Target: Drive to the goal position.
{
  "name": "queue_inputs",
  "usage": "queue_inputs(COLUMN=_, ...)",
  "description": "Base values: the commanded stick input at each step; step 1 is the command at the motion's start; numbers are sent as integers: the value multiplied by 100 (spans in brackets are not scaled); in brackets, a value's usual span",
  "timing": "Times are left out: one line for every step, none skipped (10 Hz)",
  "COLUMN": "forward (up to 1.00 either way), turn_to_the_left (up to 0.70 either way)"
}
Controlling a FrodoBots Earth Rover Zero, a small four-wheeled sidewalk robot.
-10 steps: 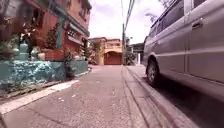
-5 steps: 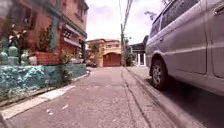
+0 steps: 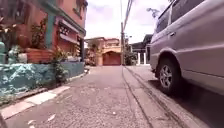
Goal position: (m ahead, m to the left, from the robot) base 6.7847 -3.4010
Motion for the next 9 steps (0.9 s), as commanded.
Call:
queue_inputs(forward=70, turn_to_the_left=0)
queue_inputs(forward=70, turn_to_the_left=0)
queue_inputs(forward=70, turn_to_the_left=0)
queue_inputs(forward=70, turn_to_the_left=0)
queue_inputs(forward=70, turn_to_the_left=0)
queue_inputs(forward=70, turn_to_the_left=0)
queue_inputs(forward=70, turn_to_the_left=0)
queue_inputs(forward=70, turn_to_the_left=0)
queue_inputs(forward=70, turn_to_the_left=0)
